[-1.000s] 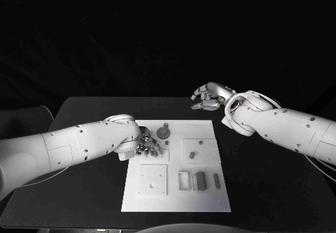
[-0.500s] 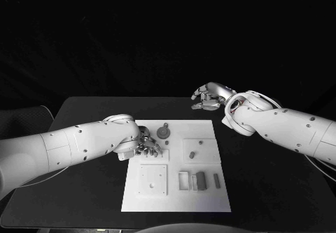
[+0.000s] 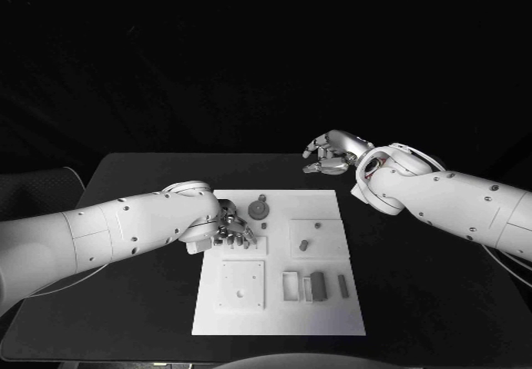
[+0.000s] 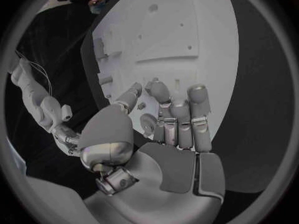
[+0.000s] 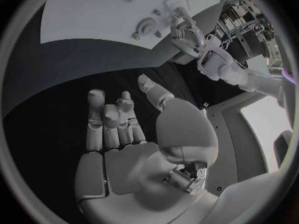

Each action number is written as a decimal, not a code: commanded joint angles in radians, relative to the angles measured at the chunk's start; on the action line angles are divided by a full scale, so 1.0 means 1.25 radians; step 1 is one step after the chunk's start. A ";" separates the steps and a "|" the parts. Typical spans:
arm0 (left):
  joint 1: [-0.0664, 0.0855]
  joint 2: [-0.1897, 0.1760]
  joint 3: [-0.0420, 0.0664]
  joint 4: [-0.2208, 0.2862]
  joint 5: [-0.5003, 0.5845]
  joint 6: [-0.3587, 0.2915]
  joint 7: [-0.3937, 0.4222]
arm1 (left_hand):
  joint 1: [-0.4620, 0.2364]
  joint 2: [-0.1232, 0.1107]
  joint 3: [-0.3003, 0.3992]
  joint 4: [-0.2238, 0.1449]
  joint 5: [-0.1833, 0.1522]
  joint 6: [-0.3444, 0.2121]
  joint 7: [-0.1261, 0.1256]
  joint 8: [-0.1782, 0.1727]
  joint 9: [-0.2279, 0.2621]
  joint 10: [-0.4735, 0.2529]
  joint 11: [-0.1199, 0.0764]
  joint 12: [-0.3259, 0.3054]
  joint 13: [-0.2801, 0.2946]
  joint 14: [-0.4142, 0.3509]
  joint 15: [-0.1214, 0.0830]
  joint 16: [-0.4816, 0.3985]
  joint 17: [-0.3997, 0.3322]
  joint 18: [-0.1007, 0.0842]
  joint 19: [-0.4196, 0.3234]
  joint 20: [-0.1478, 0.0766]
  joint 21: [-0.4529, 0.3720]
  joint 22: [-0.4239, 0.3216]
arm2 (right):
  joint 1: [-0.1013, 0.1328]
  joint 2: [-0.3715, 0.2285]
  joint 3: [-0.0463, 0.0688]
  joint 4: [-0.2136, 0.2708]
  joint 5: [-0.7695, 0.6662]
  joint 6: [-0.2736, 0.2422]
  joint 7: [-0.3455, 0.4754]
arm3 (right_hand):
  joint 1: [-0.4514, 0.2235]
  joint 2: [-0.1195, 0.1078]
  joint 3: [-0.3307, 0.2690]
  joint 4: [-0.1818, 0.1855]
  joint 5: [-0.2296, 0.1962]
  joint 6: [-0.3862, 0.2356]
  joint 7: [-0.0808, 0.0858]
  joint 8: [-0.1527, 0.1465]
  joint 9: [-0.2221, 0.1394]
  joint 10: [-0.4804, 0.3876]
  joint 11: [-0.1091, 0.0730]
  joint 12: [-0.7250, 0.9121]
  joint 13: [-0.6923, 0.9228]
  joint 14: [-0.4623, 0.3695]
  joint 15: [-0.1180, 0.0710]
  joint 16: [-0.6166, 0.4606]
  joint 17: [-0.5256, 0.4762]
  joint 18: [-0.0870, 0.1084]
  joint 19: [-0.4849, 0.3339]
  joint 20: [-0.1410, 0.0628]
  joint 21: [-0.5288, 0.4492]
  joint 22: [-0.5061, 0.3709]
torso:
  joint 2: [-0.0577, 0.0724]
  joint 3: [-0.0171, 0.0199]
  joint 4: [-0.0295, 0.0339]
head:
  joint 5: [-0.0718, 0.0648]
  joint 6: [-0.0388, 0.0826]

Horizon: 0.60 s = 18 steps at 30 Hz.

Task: Assemble the parts on the task board

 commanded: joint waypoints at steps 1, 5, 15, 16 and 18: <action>-0.001 0.002 0.000 0.000 -0.001 -0.015 0.010 | 0.000 0.008 -0.001 -0.006 -0.001 0.055 -0.028 -0.004 0.000 -0.029 -0.014 0.002 -0.002 -0.016 -0.013 0.003 -0.001 0.031 -0.003 -0.008 -0.003 0.013 | 0.000 0.000 0.000 0.000 0.001 0.011 0.001 | -0.004 0.001 0.000 0.005 0.003 -0.003 0.008 -0.005 -0.001 -0.005 0.001 0.004 -0.001 0.002 -0.003 -0.003 0.001 0.033 0.000 -0.008 -0.003 0.005 | 0.000 0.0000 0.0000 | 0.000 0.000; -0.001 0.005 0.000 -0.002 -0.001 -0.014 0.011 | -0.001 0.016 -0.003 -0.009 -0.001 0.054 -0.028 -0.006 -0.001 -0.030 -0.013 0.002 -0.003 -0.016 -0.012 0.002 -0.003 0.031 -0.004 -0.007 -0.005 0.013 | 0.000 0.001 0.000 -0.001 0.001 0.012 0.001 | -0.004 0.002 0.000 0.005 0.003 -0.003 0.008 -0.005 -0.001 -0.005 0.001 0.005 -0.002 0.002 -0.003 -0.003 0.001 0.033 0.000 -0.008 -0.003 0.005 | 0.000 -0.0003 0.0000 | -0.001 0.000; -0.001 0.011 0.000 -0.005 -0.016 -0.018 0.008 | -0.007 0.021 -0.007 -0.009 -0.001 0.053 -0.027 -0.007 -0.002 -0.031 -0.012 0.001 -0.005 -0.017 -0.011 0.001 -0.005 0.030 -0.005 -0.007 -0.006 0.012 | 0.000 0.002 0.000 -0.001 0.001 0.013 0.000 | -0.004 0.002 0.000 0.005 0.003 -0.003 0.008 -0.004 -0.001 -0.005 0.001 0.005 -0.002 0.002 -0.003 -0.003 0.001 0.033 0.000 -0.008 -0.002 0.005 | 0.000 0.0002 0.0000 | -0.001 0.000; -0.001 0.011 0.000 -0.005 -0.016 -0.018 0.008 | -0.007 0.021 -0.008 -0.009 -0.001 0.052 -0.027 -0.008 -0.002 -0.031 -0.012 0.001 -0.006 -0.017 -0.011 0.001 -0.005 0.030 -0.005 -0.007 -0.006 0.012 | 0.000 0.002 0.000 -0.001 0.001 0.013 0.000 | -0.004 0.002 0.000 0.005 0.003 -0.003 0.008 -0.004 -0.001 -0.005 0.001 0.005 -0.002 0.002 -0.003 -0.003 0.001 0.033 0.000 -0.008 -0.002 0.005 | 0.000 0.0001 -0.0002 | -0.001 0.000; -0.001 0.012 0.000 -0.006 -0.016 -0.018 0.008 | -0.008 0.021 -0.008 -0.009 -0.001 0.052 -0.027 -0.008 -0.002 -0.031 -0.012 0.000 -0.006 -0.017 -0.011 0.001 -0.005 0.030 -0.006 -0.007 -0.007 0.012 | 0.000 0.002 0.000 -0.001 0.001 0.014 0.000 | -0.004 0.002 0.000 0.005 0.003 -0.003 0.008 -0.004 -0.001 -0.005 0.001 0.005 -0.002 0.002 -0.003 -0.003 0.001 0.033 0.000 -0.008 -0.002 0.005 | 0.000 0.0001 -0.0003 | -0.001 0.000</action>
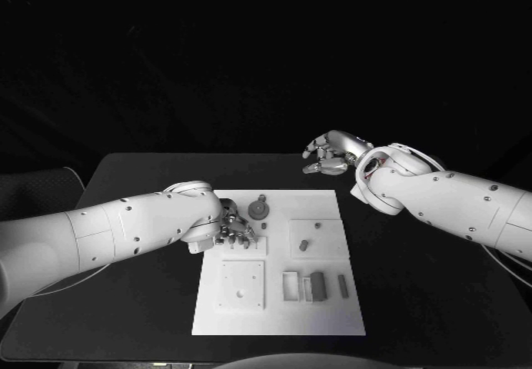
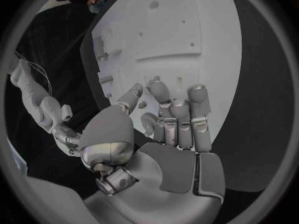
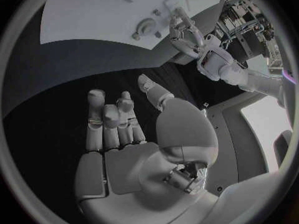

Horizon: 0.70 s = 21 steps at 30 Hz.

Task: Assemble the parts on the task board

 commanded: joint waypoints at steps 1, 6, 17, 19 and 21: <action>0.000 0.004 0.000 -0.001 -0.011 -0.010 0.007 | -0.001 0.007 -0.003 -0.002 -0.001 0.052 -0.026 -0.005 -0.001 -0.031 -0.012 0.000 -0.001 -0.016 -0.012 0.001 -0.001 0.030 -0.006 -0.007 -0.004 0.012 | 0.000 0.001 0.000 0.000 0.001 0.011 0.001 | -0.004 0.002 0.000 0.005 0.003 -0.001 0.006 -0.004 -0.001 -0.006 0.002 0.005 -0.001 0.003 -0.004 -0.003 0.001 0.033 0.000 -0.008 -0.002 0.005 | 0.000 0.0001 -0.0005 | 0.000 0.000; 0.000 0.005 0.000 -0.002 -0.012 -0.010 0.006 | 0.001 0.012 -0.002 -0.003 0.000 0.053 -0.027 -0.006 -0.001 -0.031 -0.012 0.000 -0.002 -0.015 -0.012 0.001 -0.002 0.031 -0.005 -0.007 -0.004 0.012 | 0.000 0.001 0.000 -0.001 0.001 0.012 0.000 | -0.005 0.003 0.000 0.005 0.003 -0.001 0.006 -0.004 -0.001 -0.006 0.002 0.006 -0.002 0.003 -0.004 -0.003 0.001 0.033 0.000 -0.008 -0.002 0.005 | 0.000 0.0000 -0.0007 | -0.001 0.000; 0.000 0.007 0.000 -0.002 -0.012 -0.007 0.009 | 0.066 0.056 0.053 -0.043 0.052 0.058 -0.026 -0.009 -0.005 -0.029 -0.011 0.005 -0.012 -0.012 -0.012 0.003 -0.012 0.028 0.001 -0.005 -0.005 0.012 | 0.000 0.002 0.000 -0.002 0.001 0.019 -0.001 | -0.006 0.003 0.000 0.006 0.003 -0.001 0.006 -0.004 -0.001 -0.007 0.002 0.006 -0.002 0.003 -0.004 -0.003 0.002 0.033 0.000 -0.008 -0.002 0.005 | 0.000 0.0001 -0.0001 | -0.002 0.000; 0.000 0.007 0.000 -0.002 -0.011 -0.007 0.010 | 0.077 0.054 0.073 -0.039 0.051 0.058 -0.026 -0.009 -0.006 -0.028 -0.011 0.005 -0.013 -0.011 -0.012 0.004 -0.013 0.027 0.002 -0.005 -0.006 0.012 | 0.000 0.002 0.000 -0.003 0.001 0.020 -0.001 | -0.006 0.004 0.000 0.006 0.003 -0.001 0.006 -0.004 -0.001 -0.007 0.002 0.006 -0.002 0.003 -0.004 -0.003 0.002 0.033 0.000 -0.008 -0.002 0.005 | 0.000 0.0000 -0.0003 | -0.002 0.000; 0.000 0.007 0.000 -0.002 -0.011 -0.007 0.011 | 0.083 0.055 0.081 -0.040 0.059 0.058 -0.025 -0.010 -0.006 -0.028 -0.011 0.006 -0.014 -0.011 -0.011 0.004 -0.014 0.027 0.003 -0.004 -0.005 0.013 | 0.000 0.002 0.000 -0.003 0.001 0.020 -0.001 | -0.006 0.004 0.000 0.006 0.003 -0.001 0.006 -0.004 -0.001 -0.007 0.002 0.006 -0.002 0.003 -0.004 -0.003 0.002 0.033 0.000 -0.008 -0.002 0.005 | 0.000 -0.0001 -0.0002 | -0.002 0.000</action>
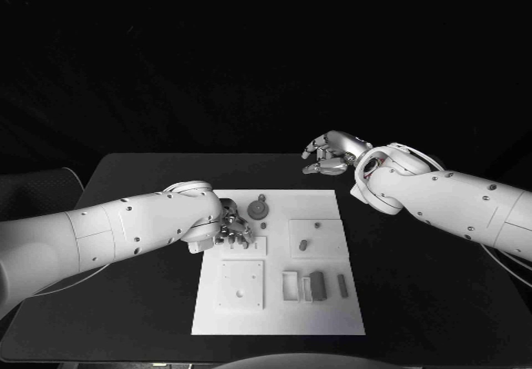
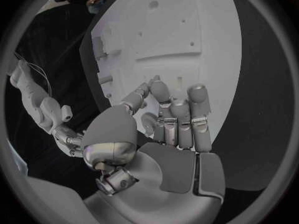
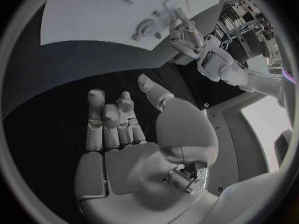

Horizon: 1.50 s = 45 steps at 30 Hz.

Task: Assemble the parts on the task board

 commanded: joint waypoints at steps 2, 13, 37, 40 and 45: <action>-0.001 0.004 0.000 0.000 -0.004 -0.007 0.014 | 0.022 0.012 0.014 -0.003 0.012 0.056 -0.023 -0.003 -0.001 -0.029 -0.010 0.004 -0.002 -0.010 -0.012 0.004 -0.002 0.027 0.004 -0.006 -0.002 0.013 | 0.000 0.001 0.000 0.000 0.001 0.014 0.000 | -0.006 0.004 0.000 0.006 0.003 -0.001 0.006 -0.004 -0.001 -0.004 -0.001 0.003 -0.001 0.002 -0.003 -0.003 0.001 0.033 0.000 -0.004 -0.002 0.005 | 0.000 -0.0001 0.0003 | 0.000 0.000; -0.001 -0.002 0.000 0.008 0.003 -0.031 0.027 | 0.040 0.023 0.030 -0.016 0.018 0.056 -0.022 -0.003 -0.001 -0.029 -0.009 0.006 -0.004 -0.011 -0.011 0.006 -0.003 0.026 0.004 -0.005 -0.001 0.015 | 0.000 0.000 0.000 0.000 0.001 0.016 0.000 | -0.006 0.004 0.000 0.007 0.003 -0.001 0.006 -0.004 -0.002 -0.005 -0.001 0.004 -0.002 0.002 -0.003 -0.003 0.001 0.033 0.000 -0.004 -0.003 0.005 | 0.000 0.0000 0.0004 | 0.001 -0.001; -0.008 -0.040 0.000 0.074 -0.028 -0.154 0.049 | 0.056 0.016 0.039 -0.030 0.081 0.073 -0.029 0.004 -0.001 -0.016 -0.016 0.020 -0.005 0.001 -0.017 0.018 -0.004 0.025 0.018 -0.007 0.011 0.016 | -0.001 -0.006 0.000 0.001 0.001 0.018 0.001 | -0.008 0.005 -0.001 0.008 0.003 -0.001 0.006 -0.004 -0.002 -0.005 -0.001 0.005 -0.003 0.001 -0.003 -0.003 0.001 0.033 -0.001 -0.004 -0.003 0.006 | 0.000 0.0004 0.0005 | 0.001 -0.001; -0.010 -0.044 0.000 0.081 -0.032 -0.154 0.048 | 0.056 0.015 0.039 -0.030 0.084 0.074 -0.029 0.004 -0.001 -0.015 -0.016 0.021 -0.005 0.003 -0.018 0.019 -0.004 0.026 0.019 -0.008 0.012 0.016 | -0.002 -0.006 0.000 0.000 0.001 0.018 0.001 | -0.008 0.005 -0.001 0.008 0.003 -0.001 0.006 -0.004 -0.002 -0.005 -0.001 0.005 -0.003 0.001 -0.003 -0.003 0.001 0.033 -0.001 -0.004 -0.003 0.006 | 0.000 0.0004 0.0006 | 0.001 -0.001; -0.011 -0.048 0.000 0.087 -0.041 -0.147 0.043 | 0.056 0.014 0.039 -0.030 0.085 0.075 -0.030 0.005 -0.001 -0.014 -0.017 0.021 -0.005 0.003 -0.018 0.020 -0.004 0.026 0.020 -0.008 0.013 0.016 | -0.003 -0.006 0.000 -0.001 0.001 0.020 0.001 | -0.008 0.005 -0.001 0.008 0.003 -0.001 0.006 -0.004 -0.002 -0.005 -0.001 0.005 -0.003 0.001 -0.003 -0.003 0.001 0.033 -0.001 -0.004 -0.003 0.006 | 0.000 0.0002 0.0005 | 0.002 -0.002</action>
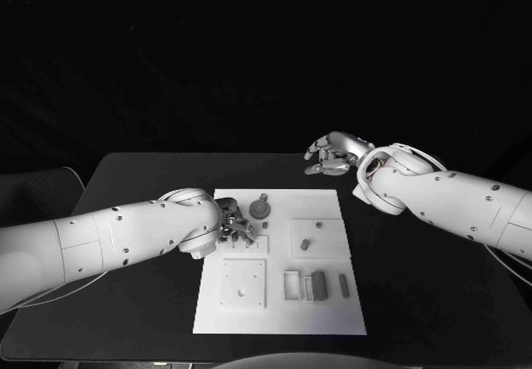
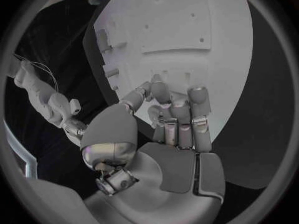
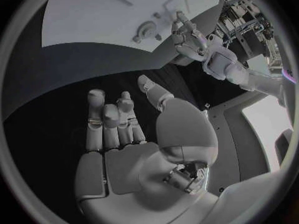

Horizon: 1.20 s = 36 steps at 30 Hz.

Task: Assemble the parts on the task board

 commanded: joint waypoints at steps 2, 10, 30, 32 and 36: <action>-0.001 -0.004 0.000 0.009 -0.029 -0.009 0.005 | 0.028 0.022 0.009 -0.009 0.003 0.075 -0.030 0.003 0.003 -0.014 -0.017 0.005 -0.001 0.003 -0.018 0.004 -0.001 0.025 0.007 -0.003 0.003 0.016 | -0.001 -0.001 0.000 0.000 0.001 0.011 0.002 | -0.005 0.002 -0.001 0.004 0.003 0.000 0.006 -0.004 -0.001 -0.007 0.000 0.005 -0.001 0.001 -0.003 -0.003 0.001 0.033 0.001 -0.006 -0.003 0.006 | 0.000 -0.0004 0.0000 | 0.000 -0.001; -0.006 -0.012 0.000 0.025 -0.074 -0.070 0.020 | 0.032 -0.002 0.011 -0.006 0.057 0.085 -0.034 0.007 0.003 -0.006 -0.021 0.011 0.000 0.010 -0.022 0.010 0.000 0.026 0.015 -0.004 0.008 0.015 | -0.002 -0.003 0.000 0.003 0.001 0.012 0.002 | -0.006 0.002 -0.001 0.004 0.003 0.000 0.006 -0.004 -0.001 -0.007 0.000 0.006 -0.001 0.001 -0.003 -0.003 0.001 0.033 0.001 -0.006 -0.003 0.006 | 0.000 -0.0002 0.0009 | 0.000 -0.003; -0.023 -0.037 0.000 0.060 -0.131 -0.114 0.023 | 0.048 -0.041 0.011 0.011 0.151 0.113 -0.046 0.017 0.002 0.016 -0.033 0.026 0.006 0.033 -0.033 0.023 0.006 0.027 0.040 -0.004 0.025 0.016 | -0.003 -0.005 0.000 0.002 0.001 0.014 0.002 | -0.007 0.002 -0.001 0.005 0.003 0.000 0.006 -0.004 -0.001 -0.008 0.000 0.007 -0.003 0.001 -0.003 -0.003 0.001 0.033 0.001 -0.006 -0.003 0.006 | 0.000 -0.0001 -0.0003 | 0.004 -0.009; -0.024 -0.037 0.000 0.060 -0.131 -0.115 0.022 | 0.047 -0.041 0.011 0.013 0.155 0.114 -0.046 0.018 0.002 0.017 -0.033 0.027 0.007 0.033 -0.033 0.024 0.007 0.027 0.041 -0.004 0.025 0.016 | -0.003 -0.005 0.000 0.002 0.001 0.014 0.002 | -0.007 0.002 -0.001 0.005 0.003 0.000 0.006 -0.004 -0.001 -0.008 0.000 0.007 -0.003 0.001 -0.003 -0.003 0.001 0.033 0.001 -0.006 -0.003 0.006 | 0.000 -0.0001 -0.0002 | 0.005 -0.009; -0.026 -0.037 0.000 0.058 -0.129 -0.106 0.017 | 0.044 -0.040 0.009 0.015 0.157 0.116 -0.047 0.019 0.002 0.019 -0.034 0.029 0.008 0.034 -0.034 0.025 0.008 0.027 0.041 -0.003 0.025 0.016 | -0.003 -0.005 0.000 0.002 0.001 0.015 0.002 | -0.007 0.002 -0.001 0.005 0.003 0.000 0.006 -0.004 -0.001 -0.008 0.000 0.007 -0.003 0.001 -0.003 -0.003 0.001 0.033 0.001 -0.006 -0.003 0.006 | 0.000 0.0001 -0.0004 | 0.005 -0.010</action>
